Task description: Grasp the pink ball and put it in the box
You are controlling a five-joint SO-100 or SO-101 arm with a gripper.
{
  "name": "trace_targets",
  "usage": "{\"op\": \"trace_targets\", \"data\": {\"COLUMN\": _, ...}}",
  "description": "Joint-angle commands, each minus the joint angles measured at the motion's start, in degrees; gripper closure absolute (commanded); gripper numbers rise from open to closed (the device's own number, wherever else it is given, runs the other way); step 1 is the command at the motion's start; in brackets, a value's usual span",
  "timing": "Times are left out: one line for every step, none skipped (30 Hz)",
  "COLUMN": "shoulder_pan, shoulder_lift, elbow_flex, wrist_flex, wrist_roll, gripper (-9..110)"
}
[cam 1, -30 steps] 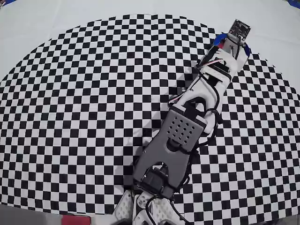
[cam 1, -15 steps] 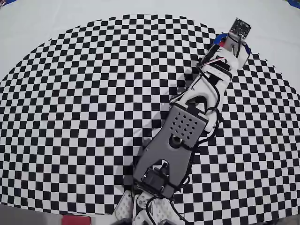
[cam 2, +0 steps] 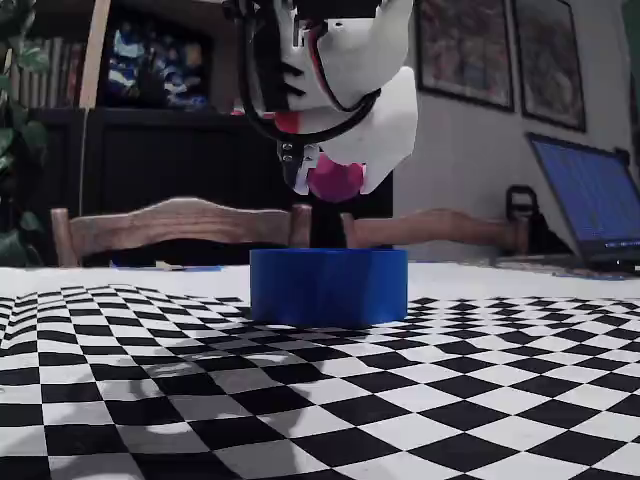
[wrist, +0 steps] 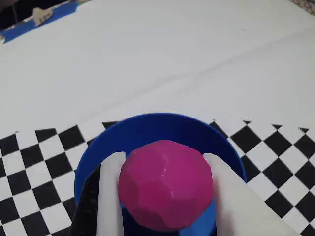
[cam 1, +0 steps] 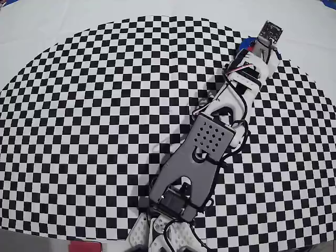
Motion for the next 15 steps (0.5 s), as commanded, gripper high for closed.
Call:
{"op": "trace_targets", "data": {"shoulder_pan": 0.4, "shoulder_lift": 0.5, "elbow_flex": -4.0, "wrist_flex": 0.3, "wrist_roll": 0.4, "gripper": 101}}
{"op": "trace_targets", "data": {"shoulder_pan": 0.4, "shoulder_lift": 0.4, "elbow_flex": -4.2, "wrist_flex": 0.3, "wrist_roll": 0.4, "gripper": 101}}
{"op": "trace_targets", "data": {"shoulder_pan": 0.4, "shoulder_lift": 0.0, "elbow_flex": -4.7, "wrist_flex": 0.4, "wrist_roll": 0.4, "gripper": 101}}
{"op": "trace_targets", "data": {"shoulder_pan": 0.4, "shoulder_lift": -0.4, "elbow_flex": -5.2, "wrist_flex": 0.4, "wrist_roll": 0.4, "gripper": 101}}
{"op": "trace_targets", "data": {"shoulder_pan": 0.4, "shoulder_lift": -0.9, "elbow_flex": -6.0, "wrist_flex": 0.8, "wrist_roll": 0.4, "gripper": 101}}
{"op": "trace_targets", "data": {"shoulder_pan": 0.4, "shoulder_lift": -1.3, "elbow_flex": -6.8, "wrist_flex": 1.1, "wrist_roll": 0.4, "gripper": 101}}
{"op": "trace_targets", "data": {"shoulder_pan": 0.5, "shoulder_lift": -1.8, "elbow_flex": -7.7, "wrist_flex": 1.3, "wrist_roll": 0.4, "gripper": 101}}
{"op": "trace_targets", "data": {"shoulder_pan": 0.5, "shoulder_lift": -2.4, "elbow_flex": -8.5, "wrist_flex": 1.7, "wrist_roll": 0.4, "gripper": 101}}
{"op": "trace_targets", "data": {"shoulder_pan": 0.6, "shoulder_lift": -2.8, "elbow_flex": -9.3, "wrist_flex": 2.0, "wrist_roll": 0.4, "gripper": 101}}
{"op": "trace_targets", "data": {"shoulder_pan": 0.6, "shoulder_lift": -3.2, "elbow_flex": -9.8, "wrist_flex": 2.1, "wrist_roll": 0.4, "gripper": 101}}
{"op": "trace_targets", "data": {"shoulder_pan": 0.6, "shoulder_lift": -3.5, "elbow_flex": -10.3, "wrist_flex": 2.1, "wrist_roll": 0.4, "gripper": 101}}
{"op": "trace_targets", "data": {"shoulder_pan": 0.7, "shoulder_lift": -3.8, "elbow_flex": -10.6, "wrist_flex": 2.2, "wrist_roll": 0.4, "gripper": 101}}
{"op": "trace_targets", "data": {"shoulder_pan": 0.7, "shoulder_lift": -4.0, "elbow_flex": -11.1, "wrist_flex": 2.3, "wrist_roll": 0.4, "gripper": 101}}
{"op": "trace_targets", "data": {"shoulder_pan": 0.7, "shoulder_lift": -4.7, "elbow_flex": -12.0, "wrist_flex": 2.5, "wrist_roll": 0.4, "gripper": 101}}
{"op": "trace_targets", "data": {"shoulder_pan": 0.7, "shoulder_lift": -5.3, "elbow_flex": -12.9, "wrist_flex": 2.8, "wrist_roll": 0.4, "gripper": 101}}
